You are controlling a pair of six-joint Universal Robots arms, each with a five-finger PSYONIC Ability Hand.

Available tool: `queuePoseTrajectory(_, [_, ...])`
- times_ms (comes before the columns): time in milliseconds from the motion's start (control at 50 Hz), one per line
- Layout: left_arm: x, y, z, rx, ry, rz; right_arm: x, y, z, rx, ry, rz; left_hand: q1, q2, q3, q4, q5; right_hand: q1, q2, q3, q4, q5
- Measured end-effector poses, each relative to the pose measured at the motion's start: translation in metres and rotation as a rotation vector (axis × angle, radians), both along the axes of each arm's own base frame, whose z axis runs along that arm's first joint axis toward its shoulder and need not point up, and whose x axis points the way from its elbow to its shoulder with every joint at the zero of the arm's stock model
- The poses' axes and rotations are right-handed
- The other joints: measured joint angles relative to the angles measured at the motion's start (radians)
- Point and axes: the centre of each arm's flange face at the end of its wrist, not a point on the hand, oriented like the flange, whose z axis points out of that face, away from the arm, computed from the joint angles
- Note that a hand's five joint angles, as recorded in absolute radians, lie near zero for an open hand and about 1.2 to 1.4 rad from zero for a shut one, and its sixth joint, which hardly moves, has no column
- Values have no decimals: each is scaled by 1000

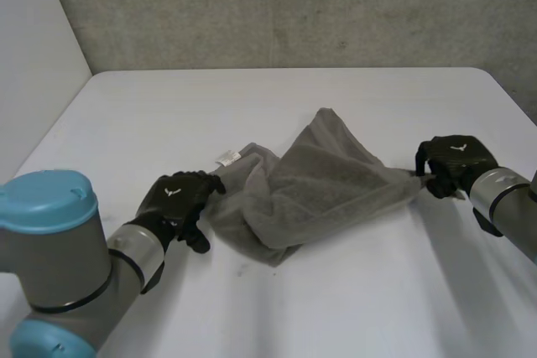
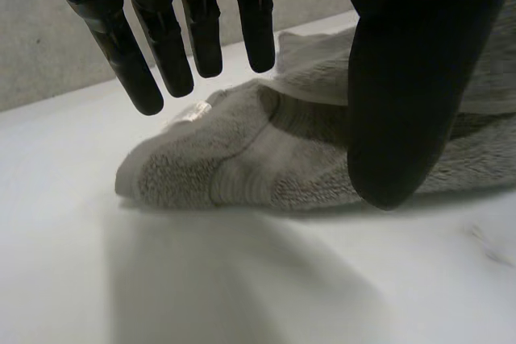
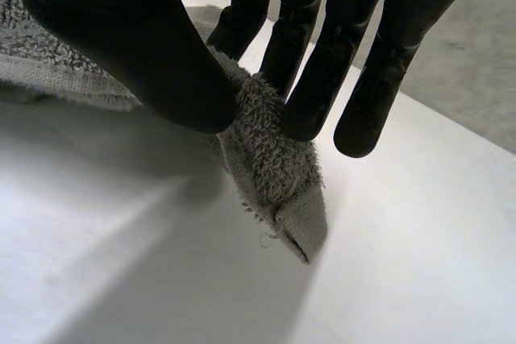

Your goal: Fold the towel.

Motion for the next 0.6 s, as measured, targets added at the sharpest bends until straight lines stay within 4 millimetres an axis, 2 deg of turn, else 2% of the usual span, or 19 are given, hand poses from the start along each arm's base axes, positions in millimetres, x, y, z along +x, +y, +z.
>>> queuePoseTrajectory(160, [-17, -13, -1, -28, 20, -41, -13, -11, 3, -29, 0, -41, -1, -1, -2, 1, 0, 0, 0, 0, 0, 0])
queuePoseTrajectory(440, [-54, -31, -4, -78, 49, -186, -14, -16, 6, -57, 5, -42, 11, 14, 13, 16, 15, 0, 0, 0, 0, 0])
queuePoseTrajectory(580, [-67, -47, -17, -115, 1, -228, -14, -16, 6, -60, 10, -39, 50, 53, 51, 54, 52, 0, 0, 0, 0, 0])
queuePoseTrajectory(600, [-69, -48, -20, -118, -8, -234, -14, -16, 6, -61, 11, -38, 127, 130, 129, 121, 116, 0, 0, 0, 0, 0])
